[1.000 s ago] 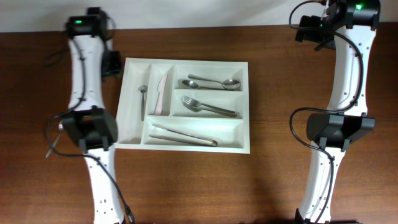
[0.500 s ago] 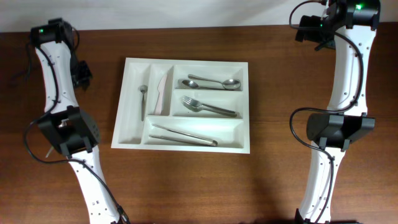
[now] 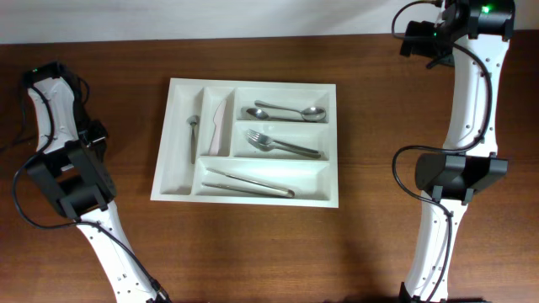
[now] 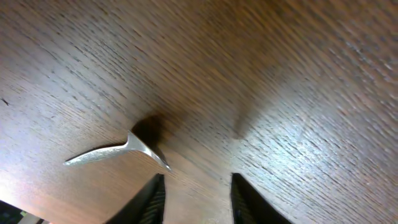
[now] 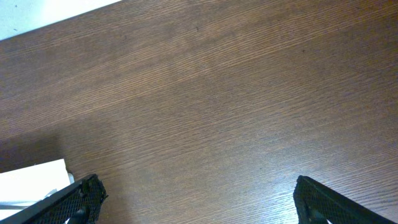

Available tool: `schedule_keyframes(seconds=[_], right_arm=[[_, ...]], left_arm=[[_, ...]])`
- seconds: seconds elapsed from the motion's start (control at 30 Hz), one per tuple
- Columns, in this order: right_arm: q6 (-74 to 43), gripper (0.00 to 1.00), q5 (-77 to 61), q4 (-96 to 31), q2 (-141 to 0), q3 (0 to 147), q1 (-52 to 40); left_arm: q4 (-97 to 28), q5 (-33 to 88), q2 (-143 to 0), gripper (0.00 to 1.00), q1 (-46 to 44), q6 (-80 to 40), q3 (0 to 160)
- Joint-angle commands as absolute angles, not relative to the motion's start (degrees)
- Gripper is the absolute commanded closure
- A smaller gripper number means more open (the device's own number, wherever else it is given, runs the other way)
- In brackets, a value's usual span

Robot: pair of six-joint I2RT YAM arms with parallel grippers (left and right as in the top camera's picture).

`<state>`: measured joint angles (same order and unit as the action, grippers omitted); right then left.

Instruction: Pack container

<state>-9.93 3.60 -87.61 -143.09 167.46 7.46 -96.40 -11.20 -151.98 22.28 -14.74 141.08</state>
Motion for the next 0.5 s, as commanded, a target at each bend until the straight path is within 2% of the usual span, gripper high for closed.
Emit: schedule_keyframes(seconds=[0.0, 0.03, 0.23, 0.37, 0.47], right_arm=[[-10.17, 0.01, 3.84, -87.59, -142.15, 168.00, 7.16], [-10.15, 0.01, 3.84, -87.59, -142.15, 168.00, 7.16], [-10.15, 0.01, 3.84, -87.59, -142.15, 168.00, 7.16], [-10.15, 0.01, 3.84, -87.59, -142.15, 168.00, 7.16], [-10.15, 0.01, 3.81, -87.59, -142.15, 168.00, 7.16]], left_arm=[[-95.70, -12.10, -149.47, 0.53, 21.93, -11.57, 140.59], [-95.35, -12.73, -149.29, 0.46, 21.91, -10.76, 140.59], [-94.48, -18.04, -148.92, 0.48, 22.17, -10.61, 140.31], [-93.27, -18.02, -148.94, 0.66, 22.81, -10.61, 138.69], [-92.49, -18.00, -148.94, 0.68, 23.05, -10.61, 136.73]])
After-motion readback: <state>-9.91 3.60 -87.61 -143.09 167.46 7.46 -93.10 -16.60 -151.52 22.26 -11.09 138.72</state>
